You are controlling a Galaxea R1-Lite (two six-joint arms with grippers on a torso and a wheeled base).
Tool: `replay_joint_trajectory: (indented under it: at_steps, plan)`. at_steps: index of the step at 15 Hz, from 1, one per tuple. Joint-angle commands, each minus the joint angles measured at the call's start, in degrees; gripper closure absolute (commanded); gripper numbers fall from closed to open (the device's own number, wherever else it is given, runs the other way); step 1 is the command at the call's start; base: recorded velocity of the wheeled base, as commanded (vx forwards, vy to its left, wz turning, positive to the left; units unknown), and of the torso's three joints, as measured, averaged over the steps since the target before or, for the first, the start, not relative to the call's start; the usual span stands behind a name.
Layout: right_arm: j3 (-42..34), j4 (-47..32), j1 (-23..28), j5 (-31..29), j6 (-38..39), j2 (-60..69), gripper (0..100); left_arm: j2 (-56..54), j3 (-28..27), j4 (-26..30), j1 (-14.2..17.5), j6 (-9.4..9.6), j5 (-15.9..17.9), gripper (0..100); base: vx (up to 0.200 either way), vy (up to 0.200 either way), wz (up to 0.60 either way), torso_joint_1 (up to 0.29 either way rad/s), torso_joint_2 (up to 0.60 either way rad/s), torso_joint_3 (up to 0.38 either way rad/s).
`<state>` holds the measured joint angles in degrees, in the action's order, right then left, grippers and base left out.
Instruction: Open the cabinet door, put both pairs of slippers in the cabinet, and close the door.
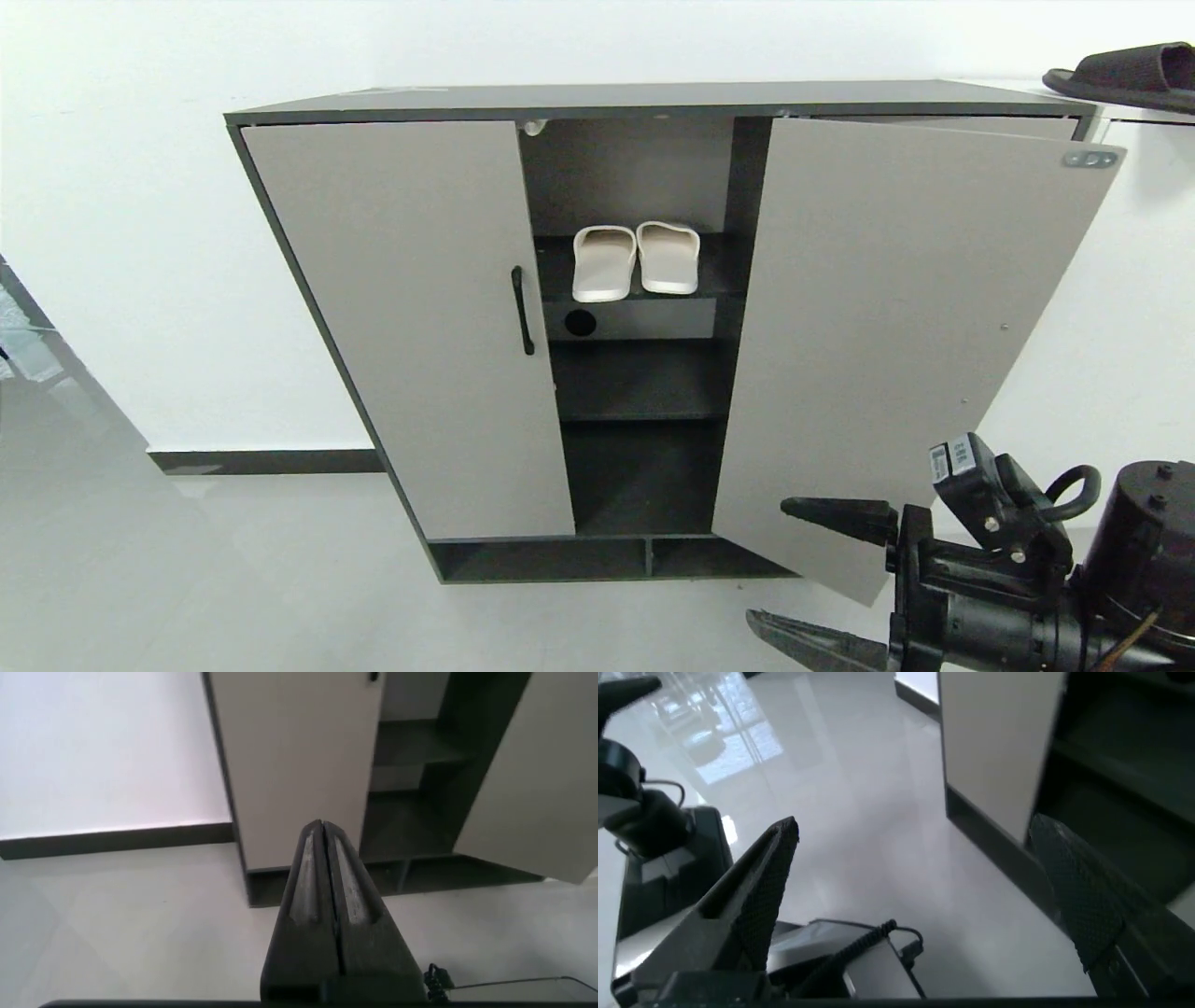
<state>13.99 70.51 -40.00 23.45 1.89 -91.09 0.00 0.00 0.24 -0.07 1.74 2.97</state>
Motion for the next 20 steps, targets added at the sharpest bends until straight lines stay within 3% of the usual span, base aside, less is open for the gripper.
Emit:
replay_joint_trajectory:
  at_steps: [1, 20]
  plan:
    - [-0.72, 0.33, -0.17, 0.01, -1.01, -0.58, 0, 0.09, 0.00, 0.02, -0.01, 0.01, 0.01, 100, 0.000, -0.200, 0.00, 0.002, 0.00, 0.007]
    - [-1.43, 0.86, -0.78, 0.01, -1.45, -2.43, 0, 0.09, 0.00, 0.02, -0.01, -0.07, -0.07, 100, 0.000, -0.200, 0.00, 0.001, 0.00, 0.002]
